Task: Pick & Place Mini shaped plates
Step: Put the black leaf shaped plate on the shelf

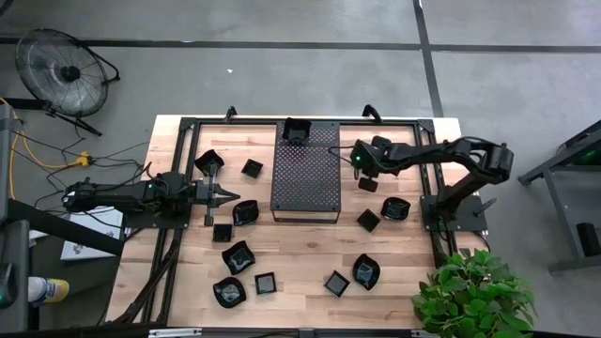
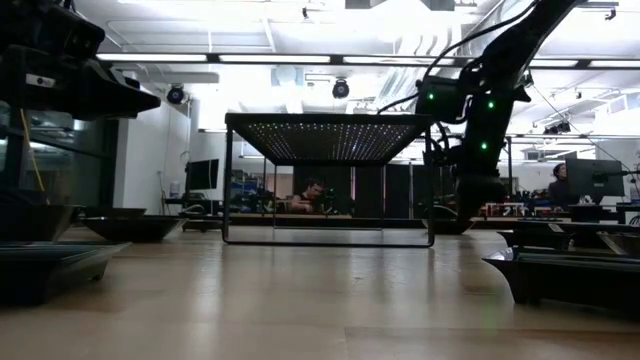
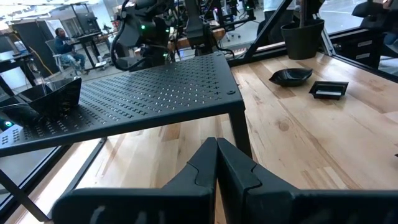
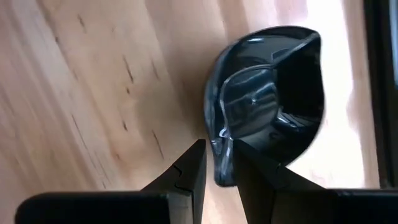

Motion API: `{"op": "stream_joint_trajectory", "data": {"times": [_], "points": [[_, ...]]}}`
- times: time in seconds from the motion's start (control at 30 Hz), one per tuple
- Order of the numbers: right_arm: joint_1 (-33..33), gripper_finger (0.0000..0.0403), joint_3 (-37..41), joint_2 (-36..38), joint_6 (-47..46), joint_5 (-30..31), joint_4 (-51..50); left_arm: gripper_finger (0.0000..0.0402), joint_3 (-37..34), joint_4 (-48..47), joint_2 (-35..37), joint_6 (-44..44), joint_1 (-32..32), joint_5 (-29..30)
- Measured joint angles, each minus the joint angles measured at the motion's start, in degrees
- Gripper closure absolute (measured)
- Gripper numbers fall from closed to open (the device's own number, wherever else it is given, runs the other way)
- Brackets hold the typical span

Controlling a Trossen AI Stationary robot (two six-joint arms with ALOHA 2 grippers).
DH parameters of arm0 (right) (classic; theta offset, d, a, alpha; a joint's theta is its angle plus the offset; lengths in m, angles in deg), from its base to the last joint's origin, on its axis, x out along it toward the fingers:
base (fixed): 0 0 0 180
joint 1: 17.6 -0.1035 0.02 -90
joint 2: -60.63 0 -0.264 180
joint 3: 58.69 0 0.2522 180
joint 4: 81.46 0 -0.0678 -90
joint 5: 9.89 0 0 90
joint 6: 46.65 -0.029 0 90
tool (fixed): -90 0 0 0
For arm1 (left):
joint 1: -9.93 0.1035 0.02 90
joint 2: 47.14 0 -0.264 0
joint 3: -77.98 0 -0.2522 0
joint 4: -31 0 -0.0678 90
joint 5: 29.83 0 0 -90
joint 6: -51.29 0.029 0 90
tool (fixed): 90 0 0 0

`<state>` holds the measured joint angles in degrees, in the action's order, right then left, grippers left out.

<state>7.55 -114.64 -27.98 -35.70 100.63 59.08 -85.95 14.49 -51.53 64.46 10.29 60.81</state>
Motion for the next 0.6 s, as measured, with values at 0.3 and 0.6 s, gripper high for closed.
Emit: {"op": "stream_joint_trajectory", "data": {"times": [0.3,0.6], "points": [[1.5,0.0329,0.0,-3.2,1.2,1.6,3.2,0.04,0.0,0.0,0.0,0.0,0.0,0.0],[2.2,0.0329,0.0,-3.4,3.2,2.1,3.9,0.04,0.0,0.0,0.0,0.0,0.0,0.0]]}}
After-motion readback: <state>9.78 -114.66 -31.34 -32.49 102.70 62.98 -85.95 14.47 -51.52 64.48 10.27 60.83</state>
